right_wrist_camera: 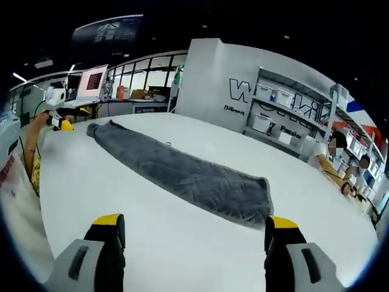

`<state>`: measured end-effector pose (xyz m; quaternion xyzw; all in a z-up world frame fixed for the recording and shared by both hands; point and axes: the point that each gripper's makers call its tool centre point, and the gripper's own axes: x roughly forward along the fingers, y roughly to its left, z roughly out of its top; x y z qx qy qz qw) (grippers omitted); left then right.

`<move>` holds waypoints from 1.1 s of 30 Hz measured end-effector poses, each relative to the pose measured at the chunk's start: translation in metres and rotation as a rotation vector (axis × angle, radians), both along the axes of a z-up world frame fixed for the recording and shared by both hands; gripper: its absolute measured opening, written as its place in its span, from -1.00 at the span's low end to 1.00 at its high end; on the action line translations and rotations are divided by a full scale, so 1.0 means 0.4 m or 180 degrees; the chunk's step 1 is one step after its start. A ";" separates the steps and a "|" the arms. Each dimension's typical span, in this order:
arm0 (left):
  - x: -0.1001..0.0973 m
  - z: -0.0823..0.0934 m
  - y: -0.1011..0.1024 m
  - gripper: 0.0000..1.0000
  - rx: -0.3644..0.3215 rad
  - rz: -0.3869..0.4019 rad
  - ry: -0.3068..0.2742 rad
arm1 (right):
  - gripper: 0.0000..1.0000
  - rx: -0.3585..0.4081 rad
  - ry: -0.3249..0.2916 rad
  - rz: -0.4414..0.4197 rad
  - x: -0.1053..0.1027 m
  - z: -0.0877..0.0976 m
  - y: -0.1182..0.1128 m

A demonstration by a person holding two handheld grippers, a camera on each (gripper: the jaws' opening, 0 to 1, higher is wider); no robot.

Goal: Fold the towel on the table until its edges align and the towel forms a compact rectangular stack.

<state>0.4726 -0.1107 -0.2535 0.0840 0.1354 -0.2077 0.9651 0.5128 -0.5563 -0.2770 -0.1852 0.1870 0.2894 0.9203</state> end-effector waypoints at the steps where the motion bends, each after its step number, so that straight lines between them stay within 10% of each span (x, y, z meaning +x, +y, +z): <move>1: -0.006 -0.005 0.000 0.90 -0.0046 0.0023 0.0030 | 0.99 -0.0025 -0.0002 0.0006 -0.005 -0.004 0.004; 19: -0.094 -0.085 -0.009 0.78 -0.0267 0.0099 0.0273 | 0.99 0.0079 0.0403 -0.0103 -0.060 -0.131 0.046; 33: -0.119 -0.126 0.008 0.72 -0.0250 0.0212 0.0381 | 0.99 0.0432 0.0150 -0.0157 -0.056 -0.063 0.067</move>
